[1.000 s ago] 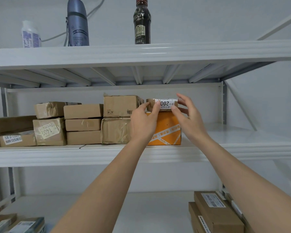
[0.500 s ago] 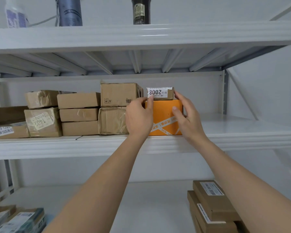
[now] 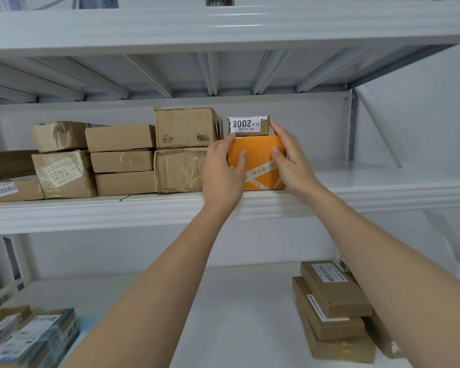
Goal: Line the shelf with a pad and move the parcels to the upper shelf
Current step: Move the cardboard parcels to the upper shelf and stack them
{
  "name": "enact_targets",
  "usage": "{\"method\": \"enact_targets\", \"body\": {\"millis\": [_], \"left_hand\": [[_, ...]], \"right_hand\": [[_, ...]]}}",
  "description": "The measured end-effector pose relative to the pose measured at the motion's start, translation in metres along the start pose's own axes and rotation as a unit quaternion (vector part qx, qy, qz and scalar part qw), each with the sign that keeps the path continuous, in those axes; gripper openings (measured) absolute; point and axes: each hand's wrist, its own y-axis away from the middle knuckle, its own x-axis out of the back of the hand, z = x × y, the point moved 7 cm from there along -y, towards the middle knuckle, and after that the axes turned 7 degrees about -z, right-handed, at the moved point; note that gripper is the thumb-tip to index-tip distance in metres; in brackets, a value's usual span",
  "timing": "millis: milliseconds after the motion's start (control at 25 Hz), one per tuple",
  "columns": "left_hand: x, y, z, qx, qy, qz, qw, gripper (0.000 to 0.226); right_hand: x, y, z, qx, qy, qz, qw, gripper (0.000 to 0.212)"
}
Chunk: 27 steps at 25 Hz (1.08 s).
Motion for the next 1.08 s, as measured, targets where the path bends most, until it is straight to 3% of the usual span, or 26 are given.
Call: {"method": "enact_targets", "body": {"millis": [160, 400, 520, 680, 840, 960, 1080], "left_hand": [[-0.001, 0.004, 0.000, 0.000, 0.015, -0.003, 1.000, 0.045], [0.013, 0.037, 0.002, 0.001, 0.089, 0.076, 0.993, 0.026], [0.014, 0.059, 0.002, -0.003, 0.132, 0.062, 0.989, 0.027], [0.001, 0.098, -0.009, 0.009, 0.173, -0.078, 0.982, 0.029], [-0.034, 0.139, -0.038, 0.062, 0.130, -0.254, 0.956, 0.033], [-0.067, 0.163, -0.062, 0.099, 0.116, -0.320, 0.935, 0.035], [-0.102, 0.182, -0.076, 0.139, 0.122, -0.361, 0.914, 0.032]], "right_hand": [[-0.001, 0.003, 0.002, -0.022, -0.020, 0.007, 1.000, 0.052], [0.007, 0.033, -0.010, -0.007, 0.024, 0.081, 0.996, 0.052], [0.006, 0.059, -0.016, -0.001, -0.011, 0.091, 0.996, 0.053], [0.019, 0.120, -0.004, -0.003, -0.087, 0.189, 0.978, 0.040], [0.030, 0.198, 0.056, -0.120, -0.070, 0.270, 0.953, 0.033], [0.037, 0.229, 0.097, -0.223, 0.001, 0.246, 0.943, 0.035], [0.053, 0.236, 0.133, -0.325, 0.077, 0.163, 0.928, 0.031]]}}
